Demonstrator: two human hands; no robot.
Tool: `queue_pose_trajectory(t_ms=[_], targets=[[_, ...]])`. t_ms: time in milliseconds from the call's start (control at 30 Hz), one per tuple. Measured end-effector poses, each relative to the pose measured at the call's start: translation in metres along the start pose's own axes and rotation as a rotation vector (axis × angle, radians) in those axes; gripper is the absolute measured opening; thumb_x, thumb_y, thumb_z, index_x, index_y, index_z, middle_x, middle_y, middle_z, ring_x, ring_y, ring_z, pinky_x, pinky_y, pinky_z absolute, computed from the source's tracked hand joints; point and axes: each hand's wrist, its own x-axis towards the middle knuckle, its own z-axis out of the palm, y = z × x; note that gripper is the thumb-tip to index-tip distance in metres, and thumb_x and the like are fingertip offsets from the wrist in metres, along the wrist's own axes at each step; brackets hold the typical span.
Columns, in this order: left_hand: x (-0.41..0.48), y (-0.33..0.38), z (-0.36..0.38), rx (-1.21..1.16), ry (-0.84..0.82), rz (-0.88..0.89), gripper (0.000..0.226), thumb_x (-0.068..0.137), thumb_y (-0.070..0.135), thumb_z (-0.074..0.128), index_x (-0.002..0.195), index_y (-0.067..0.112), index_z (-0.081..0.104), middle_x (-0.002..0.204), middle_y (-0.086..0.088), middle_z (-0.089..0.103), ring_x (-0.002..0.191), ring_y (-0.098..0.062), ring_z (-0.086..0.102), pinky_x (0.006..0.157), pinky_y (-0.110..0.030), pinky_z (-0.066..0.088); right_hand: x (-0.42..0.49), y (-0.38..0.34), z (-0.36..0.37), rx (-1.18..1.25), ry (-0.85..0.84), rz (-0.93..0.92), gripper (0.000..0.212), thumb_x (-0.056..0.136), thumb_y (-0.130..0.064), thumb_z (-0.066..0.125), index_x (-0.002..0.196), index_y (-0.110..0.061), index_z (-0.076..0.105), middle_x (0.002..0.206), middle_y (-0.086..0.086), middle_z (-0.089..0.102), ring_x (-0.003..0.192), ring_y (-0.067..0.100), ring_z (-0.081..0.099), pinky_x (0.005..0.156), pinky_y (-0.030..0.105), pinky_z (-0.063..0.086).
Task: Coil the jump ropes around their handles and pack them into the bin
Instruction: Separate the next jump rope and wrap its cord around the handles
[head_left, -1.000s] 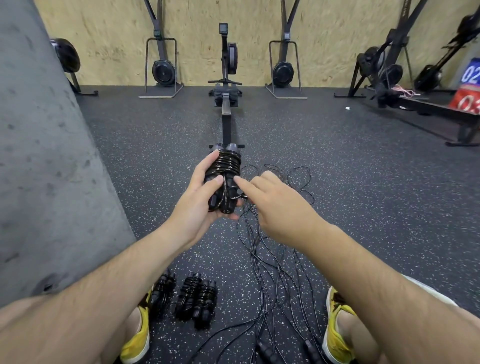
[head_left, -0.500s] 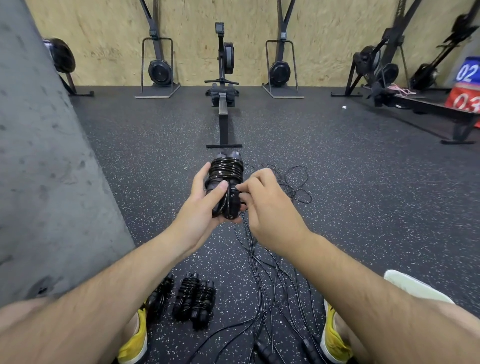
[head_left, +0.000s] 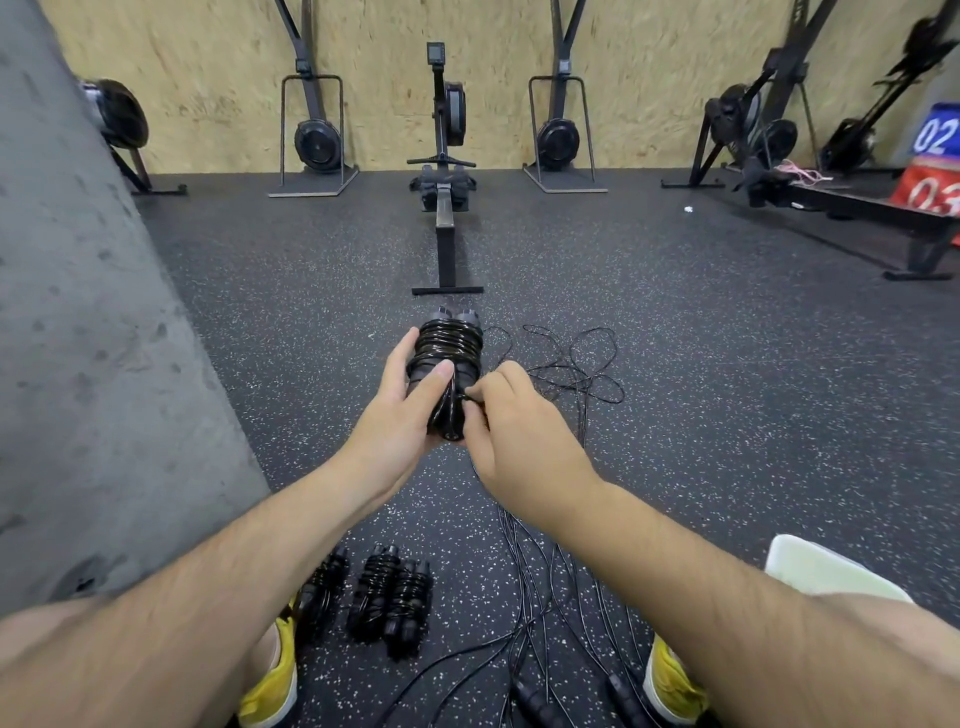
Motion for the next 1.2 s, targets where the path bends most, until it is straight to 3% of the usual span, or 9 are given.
queue_pose_trajectory(t_ms=[167,300,500,600,700,867,1000,1100,1200], targets=[[-0.001,0.001,0.002,-0.032,0.004,-0.003,0.055,0.104,0.019,0.051,0.153,0.035,0.031,0.133,0.001,0.062,0.106,-0.011,0.067,0.074,-0.027,0.058,0.0,0.002,0.002,-0.033,0.029,-0.084,0.023,0.093,-0.018,0.041,0.09,-0.004,0.059,0.088,0.01,0.054,0.07,0.026,0.056,0.067,0.026,0.039],[-0.002,0.001,-0.002,-0.045,-0.01,0.007,0.057,0.103,0.017,0.052,0.153,0.035,0.032,0.137,-0.004,0.06,0.11,-0.014,0.066,0.081,-0.03,0.059,0.001,0.007,0.002,-0.031,-0.061,-0.172,0.013,0.095,-0.011,0.048,0.096,-0.003,0.058,0.094,0.01,0.052,0.075,0.026,0.054,0.071,0.037,0.051],[-0.002,-0.005,0.001,-0.008,-0.016,0.029,0.056,0.102,0.019,0.054,0.151,0.039,0.034,0.136,-0.001,0.062,0.112,-0.011,0.067,0.081,-0.03,0.056,0.006,0.008,0.003,0.379,-0.006,0.11,0.005,0.089,-0.007,0.062,0.087,-0.011,0.063,0.09,-0.007,0.048,0.08,0.013,0.052,0.074,0.034,0.047],[0.0,-0.008,0.004,0.001,-0.017,0.032,0.056,0.103,0.023,0.054,0.152,0.038,0.033,0.139,0.0,0.06,0.118,-0.012,0.065,0.085,-0.03,0.056,0.01,0.004,0.006,0.535,0.066,0.329,0.013,0.084,-0.007,0.066,0.075,-0.017,0.065,0.08,-0.011,0.048,0.071,0.013,0.056,0.068,0.046,0.056],[0.002,-0.007,0.007,-0.02,-0.006,0.013,0.054,0.104,0.026,0.051,0.154,0.033,0.03,0.139,-0.001,0.058,0.112,-0.01,0.067,0.077,-0.027,0.058,0.012,0.003,0.008,0.591,0.079,0.371,0.01,0.087,-0.01,0.068,0.08,-0.017,0.072,0.082,-0.011,0.051,0.069,0.011,0.055,0.066,0.048,0.056],[0.006,-0.006,0.003,-0.04,0.038,-0.025,0.037,0.106,0.026,0.047,0.141,0.014,0.045,0.13,-0.016,0.065,0.113,-0.027,0.068,0.076,-0.039,0.06,0.013,0.011,0.01,0.598,-0.047,0.327,0.025,0.095,-0.009,0.064,0.115,-0.018,0.074,0.097,-0.003,0.052,0.081,0.007,0.054,0.078,0.038,0.056],[0.007,-0.005,0.003,0.005,0.06,-0.029,0.035,0.105,0.026,0.049,0.133,0.005,0.05,0.127,-0.025,0.063,0.108,-0.035,0.067,0.089,-0.063,0.053,0.013,0.016,0.008,0.551,0.002,0.366,0.019,0.089,-0.006,0.069,0.106,-0.013,0.073,0.095,-0.002,0.062,0.081,0.003,0.059,0.079,0.019,0.049],[0.006,-0.008,0.004,0.02,0.058,-0.038,0.038,0.104,0.028,0.052,0.136,0.009,0.048,0.128,-0.021,0.064,0.111,-0.033,0.067,0.085,-0.058,0.058,0.012,0.015,0.008,0.524,0.029,0.365,0.012,0.085,-0.005,0.072,0.094,-0.013,0.075,0.087,-0.006,0.063,0.076,0.0,0.056,0.075,0.011,0.042],[0.004,-0.013,0.004,0.034,0.013,-0.047,0.036,0.105,0.031,0.048,0.137,0.013,0.046,0.123,-0.02,0.066,0.096,-0.025,0.071,0.066,-0.039,0.058,0.013,0.012,0.01,0.568,0.06,0.379,0.013,0.084,-0.002,0.071,0.086,-0.014,0.075,0.083,-0.007,0.061,0.074,0.002,0.056,0.069,0.01,0.042]])
